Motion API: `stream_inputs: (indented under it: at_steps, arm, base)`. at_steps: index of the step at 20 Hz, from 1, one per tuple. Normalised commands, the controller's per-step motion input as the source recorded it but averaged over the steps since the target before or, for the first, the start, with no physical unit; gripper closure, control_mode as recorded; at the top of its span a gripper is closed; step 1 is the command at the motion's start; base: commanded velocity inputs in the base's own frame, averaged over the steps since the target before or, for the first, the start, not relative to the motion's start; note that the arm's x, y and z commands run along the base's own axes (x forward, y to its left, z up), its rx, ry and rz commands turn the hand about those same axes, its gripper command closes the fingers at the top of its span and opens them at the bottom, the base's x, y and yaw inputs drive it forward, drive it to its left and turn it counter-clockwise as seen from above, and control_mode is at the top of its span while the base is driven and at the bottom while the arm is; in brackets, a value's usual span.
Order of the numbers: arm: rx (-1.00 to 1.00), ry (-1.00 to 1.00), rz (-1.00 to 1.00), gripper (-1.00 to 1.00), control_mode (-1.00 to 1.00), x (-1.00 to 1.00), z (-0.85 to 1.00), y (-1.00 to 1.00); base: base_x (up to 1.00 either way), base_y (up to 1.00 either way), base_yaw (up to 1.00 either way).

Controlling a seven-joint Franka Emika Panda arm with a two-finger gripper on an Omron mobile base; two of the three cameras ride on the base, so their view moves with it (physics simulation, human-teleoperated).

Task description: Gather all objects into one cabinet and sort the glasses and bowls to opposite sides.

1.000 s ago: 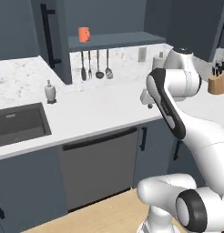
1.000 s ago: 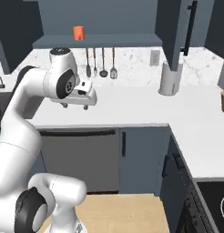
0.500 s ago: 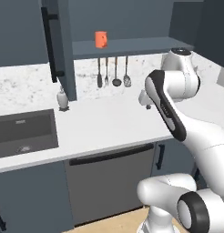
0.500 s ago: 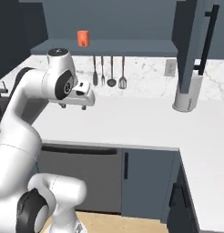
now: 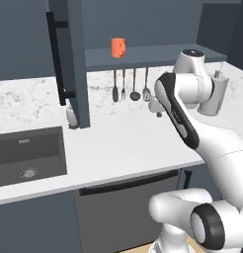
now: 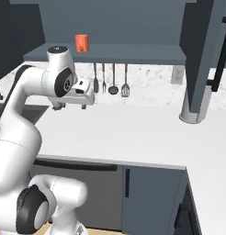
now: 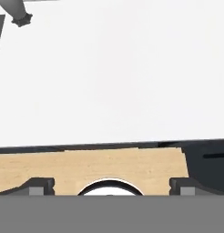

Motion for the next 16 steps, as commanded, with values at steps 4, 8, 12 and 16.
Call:
stream_inputs:
  at_steps: [4, 8, 12, 16]
  arm:
    - [0.00, 0.00, 0.00, -1.00, 1.00, 0.00, 0.00, 0.00]
    - [0.00, 0.00, 0.00, -1.00, 1.00, 0.00, 0.00, 0.00]
    - [0.00, 0.00, 0.00, -1.00, 1.00, 0.00, 0.00, 0.00]
    - [0.01, -0.13, 0.04, -1.00, -1.00, 0.00, 0.42, 0.00]
  base:
    - [0.25, 0.00, 0.16]
    - [0.07, 0.00, 0.12]
    - [0.00, 0.00, 0.03]
    - [0.00, 0.00, 0.00]
